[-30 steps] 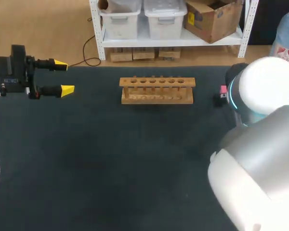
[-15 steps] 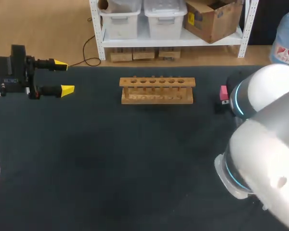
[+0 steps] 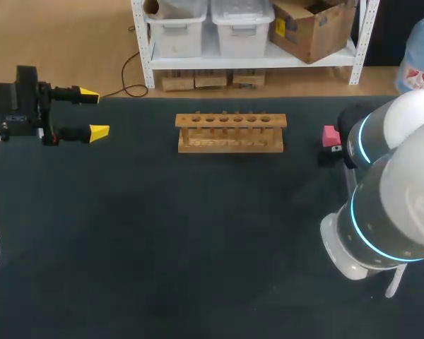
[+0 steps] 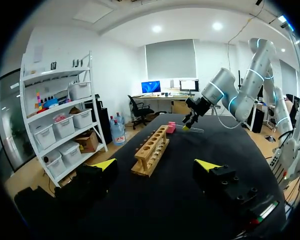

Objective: Grasp the test tube, adjust it, and insert it.

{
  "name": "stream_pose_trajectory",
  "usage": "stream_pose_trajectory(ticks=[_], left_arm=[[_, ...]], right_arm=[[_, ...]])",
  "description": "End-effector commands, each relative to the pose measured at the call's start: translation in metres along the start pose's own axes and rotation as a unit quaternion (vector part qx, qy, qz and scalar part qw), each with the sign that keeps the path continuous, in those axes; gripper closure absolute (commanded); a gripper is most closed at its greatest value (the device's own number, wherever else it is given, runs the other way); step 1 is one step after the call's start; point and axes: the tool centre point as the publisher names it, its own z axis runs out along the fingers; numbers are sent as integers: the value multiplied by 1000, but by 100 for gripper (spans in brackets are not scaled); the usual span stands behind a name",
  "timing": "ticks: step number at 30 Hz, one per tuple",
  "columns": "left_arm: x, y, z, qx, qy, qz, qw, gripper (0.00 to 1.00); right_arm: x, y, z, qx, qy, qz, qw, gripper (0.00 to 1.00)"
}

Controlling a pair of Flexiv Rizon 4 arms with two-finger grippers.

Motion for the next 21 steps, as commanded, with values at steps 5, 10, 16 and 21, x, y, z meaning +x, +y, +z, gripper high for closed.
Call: stream_pose_trajectory(ticks=[5,10,16,21], left_arm=[[2,-1,0,-2,-3,2,1000,0],[2,-1,0,-2,-3,2,1000,0],[2,-1,0,-2,-3,2,1000,0],[2,-1,0,-2,-3,2,1000,0]], right_arm=[[3,-6,11,-53,11,2,999,0],[7,-8,15,-55,18,4,998,0],[11,-7,15,-53,1,8,999,1],[14,-4,15,-56,-19,18,998,0]])
